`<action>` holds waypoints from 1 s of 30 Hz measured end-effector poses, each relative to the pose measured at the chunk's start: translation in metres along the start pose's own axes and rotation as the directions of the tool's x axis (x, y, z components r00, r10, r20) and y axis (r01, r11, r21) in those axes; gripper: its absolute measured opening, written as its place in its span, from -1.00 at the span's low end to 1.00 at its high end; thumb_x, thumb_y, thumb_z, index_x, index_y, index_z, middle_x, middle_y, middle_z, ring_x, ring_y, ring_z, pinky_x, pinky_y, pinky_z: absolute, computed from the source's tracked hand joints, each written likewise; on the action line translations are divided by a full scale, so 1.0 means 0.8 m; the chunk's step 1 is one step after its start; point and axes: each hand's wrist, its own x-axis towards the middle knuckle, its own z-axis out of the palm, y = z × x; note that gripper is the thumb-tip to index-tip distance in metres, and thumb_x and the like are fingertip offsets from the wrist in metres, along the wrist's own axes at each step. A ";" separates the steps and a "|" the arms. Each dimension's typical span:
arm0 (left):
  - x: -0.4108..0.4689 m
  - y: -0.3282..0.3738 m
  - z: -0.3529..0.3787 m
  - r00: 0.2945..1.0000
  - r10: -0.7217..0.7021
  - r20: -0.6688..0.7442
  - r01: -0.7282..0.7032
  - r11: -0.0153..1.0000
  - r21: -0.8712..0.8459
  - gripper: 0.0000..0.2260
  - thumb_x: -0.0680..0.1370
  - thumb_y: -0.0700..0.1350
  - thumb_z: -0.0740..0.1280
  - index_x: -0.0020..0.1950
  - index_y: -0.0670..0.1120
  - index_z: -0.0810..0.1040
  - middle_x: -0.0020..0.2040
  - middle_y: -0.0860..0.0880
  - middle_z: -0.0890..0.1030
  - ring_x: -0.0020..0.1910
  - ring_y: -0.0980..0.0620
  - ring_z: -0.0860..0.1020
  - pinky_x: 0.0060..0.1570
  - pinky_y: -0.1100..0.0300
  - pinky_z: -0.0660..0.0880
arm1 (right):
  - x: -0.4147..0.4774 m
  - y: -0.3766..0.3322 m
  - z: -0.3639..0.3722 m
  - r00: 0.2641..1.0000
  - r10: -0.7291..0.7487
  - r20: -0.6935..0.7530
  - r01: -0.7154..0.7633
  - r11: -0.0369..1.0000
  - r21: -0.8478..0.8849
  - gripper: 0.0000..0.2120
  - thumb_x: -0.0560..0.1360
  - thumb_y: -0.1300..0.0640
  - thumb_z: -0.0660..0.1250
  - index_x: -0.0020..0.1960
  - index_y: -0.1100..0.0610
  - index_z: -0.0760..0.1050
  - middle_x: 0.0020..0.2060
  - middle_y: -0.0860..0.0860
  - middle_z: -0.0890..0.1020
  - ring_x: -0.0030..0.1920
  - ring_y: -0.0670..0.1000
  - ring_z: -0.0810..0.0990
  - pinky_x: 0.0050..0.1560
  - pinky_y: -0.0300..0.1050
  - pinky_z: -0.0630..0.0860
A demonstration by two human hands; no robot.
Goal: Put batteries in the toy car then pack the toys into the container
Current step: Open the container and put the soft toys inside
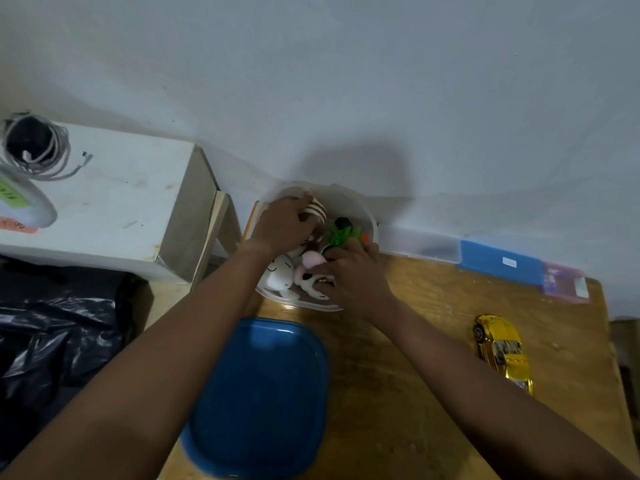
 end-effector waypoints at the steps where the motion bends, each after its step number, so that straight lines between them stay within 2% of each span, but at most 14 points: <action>1: 0.000 -0.001 0.000 0.999 0.003 0.032 -0.002 1.000 -0.019 -0.48 0.60 0.00 0.32 0.55 -0.02 0.34 0.46 -0.14 0.45 0.40 -0.12 0.43 0.31 0.17 0.30 | 0.000 0.002 -0.001 0.999 0.001 -0.033 0.001 0.999 0.053 -0.69 0.44 -0.20 0.34 0.16 -0.19 0.62 0.08 -0.10 0.63 0.10 0.07 0.44 0.08 0.02 0.18; 4: -0.002 -0.005 -0.002 1.000 0.028 -0.013 -0.028 0.999 -0.037 -0.48 0.57 -0.02 0.37 0.53 -0.02 0.40 0.45 -0.15 0.44 0.41 -0.13 0.41 0.37 0.13 0.28 | -0.007 0.007 -0.004 0.975 0.131 -0.179 -0.110 0.986 0.122 -0.43 0.39 -0.36 0.31 0.34 -0.15 0.48 0.31 -0.04 0.49 0.28 0.10 0.40 0.13 0.05 0.34; 5: -0.002 -0.007 -0.001 0.998 0.030 -0.051 -0.031 0.999 -0.023 -0.49 0.55 0.00 0.39 0.50 -0.01 0.44 0.40 -0.16 0.47 0.36 -0.12 0.45 0.32 0.13 0.32 | -0.008 0.006 -0.004 0.964 0.194 -0.182 -0.178 0.979 0.102 -0.33 0.37 -0.41 0.28 0.40 -0.14 0.41 0.36 -0.02 0.44 0.32 0.10 0.38 0.15 0.05 0.36; 7: -0.005 -0.007 0.004 0.997 0.022 -0.077 -0.021 1.000 0.008 -0.50 0.51 0.06 0.43 0.44 0.02 0.51 0.29 -0.14 0.54 0.24 -0.10 0.51 0.19 0.15 0.37 | -0.009 0.004 0.000 0.957 0.277 -0.083 -0.273 0.961 0.053 -0.22 0.34 -0.44 0.23 0.47 -0.11 0.30 0.44 0.00 0.35 0.38 0.11 0.35 0.23 0.10 0.36; 9: -0.007 -0.003 0.012 0.998 0.026 -0.059 -0.024 0.999 0.026 -0.53 0.50 0.06 0.44 0.40 0.03 0.55 0.23 -0.13 0.57 0.19 -0.10 0.54 0.10 0.18 0.36 | -0.009 -0.001 0.005 0.957 0.290 0.005 -0.290 0.957 0.020 -0.22 0.34 -0.41 0.20 0.47 -0.08 0.29 0.47 0.04 0.31 0.43 0.13 0.32 0.28 0.18 0.35; 11: -0.006 0.001 0.018 0.999 0.039 -0.029 -0.038 0.998 0.045 -0.55 0.54 0.04 0.38 0.43 0.05 0.51 0.24 -0.12 0.58 0.21 -0.11 0.54 0.10 0.17 0.38 | -0.010 -0.004 0.008 0.968 0.252 0.014 -0.252 0.967 -0.037 -0.28 0.38 -0.37 0.16 0.46 -0.07 0.32 0.50 0.04 0.29 0.46 0.14 0.28 0.31 0.25 0.31; 14: -0.006 0.002 0.019 0.999 0.034 0.023 -0.036 0.998 0.060 -0.56 0.64 0.03 0.20 0.55 0.07 0.36 0.33 -0.12 0.54 0.30 -0.13 0.48 0.22 0.04 0.43 | -0.009 -0.004 0.012 0.971 0.237 0.038 -0.234 0.970 -0.058 -0.35 0.42 -0.36 0.11 0.44 -0.12 0.33 0.52 0.02 0.25 0.50 0.15 0.21 0.41 0.38 0.10; 17: -0.020 0.007 0.010 0.999 0.038 -0.001 -0.038 0.998 0.060 -0.53 0.65 0.03 0.19 0.57 0.07 0.30 0.44 -0.14 0.45 0.40 -0.15 0.41 0.31 -0.02 0.40 | -0.009 0.002 0.010 0.967 0.238 0.092 -0.239 0.971 -0.006 -0.32 0.45 -0.40 0.12 0.50 -0.16 0.23 0.55 0.05 0.17 0.55 0.17 0.11 0.44 0.40 -0.02; 20: -0.052 0.014 -0.001 0.990 0.065 -0.126 -0.058 0.997 0.059 -0.52 0.60 0.03 0.25 0.52 -0.01 0.37 0.42 -0.13 0.47 0.37 -0.14 0.44 0.30 -0.04 0.42 | -0.017 0.003 0.003 0.971 0.236 0.040 -0.237 0.971 0.019 -0.29 0.45 -0.43 0.13 0.53 -0.21 0.11 0.55 0.05 0.13 0.55 0.16 0.08 0.46 0.32 -0.01; 24: -0.112 0.017 -0.009 0.925 0.125 -0.360 -0.101 0.991 0.085 -0.58 0.56 0.00 0.33 0.39 -0.10 0.51 0.31 -0.15 0.56 0.27 -0.13 0.50 0.24 -0.08 0.49 | -0.049 -0.002 -0.002 0.951 0.265 -0.160 -0.246 0.961 0.130 -0.25 0.38 -0.47 0.19 0.50 -0.23 0.17 0.53 0.02 0.23 0.49 0.14 0.22 0.40 0.23 0.22; 27: -0.172 0.017 -0.001 0.861 0.023 -0.508 -0.018 1.000 0.015 -0.58 0.54 -0.02 0.33 0.38 -0.07 0.51 0.35 -0.13 0.51 0.32 -0.11 0.45 0.30 -0.01 0.43 | -0.095 -0.019 0.007 0.914 0.328 -0.237 -0.279 0.935 0.218 -0.31 0.41 -0.40 0.24 0.47 -0.22 0.22 0.47 0.02 0.30 0.44 0.12 0.29 0.35 0.16 0.29; 30: -0.232 0.010 0.019 0.808 -0.100 -0.581 0.091 0.995 -0.045 -0.57 0.51 -0.02 0.33 0.36 -0.09 0.51 0.30 -0.16 0.52 0.29 -0.16 0.46 0.28 -0.05 0.43 | -0.146 -0.043 0.029 0.917 0.369 -0.152 -0.327 0.913 0.246 -0.40 0.43 -0.29 0.26 0.43 -0.16 0.29 0.34 0.03 0.41 0.33 0.11 0.37 0.27 0.10 0.33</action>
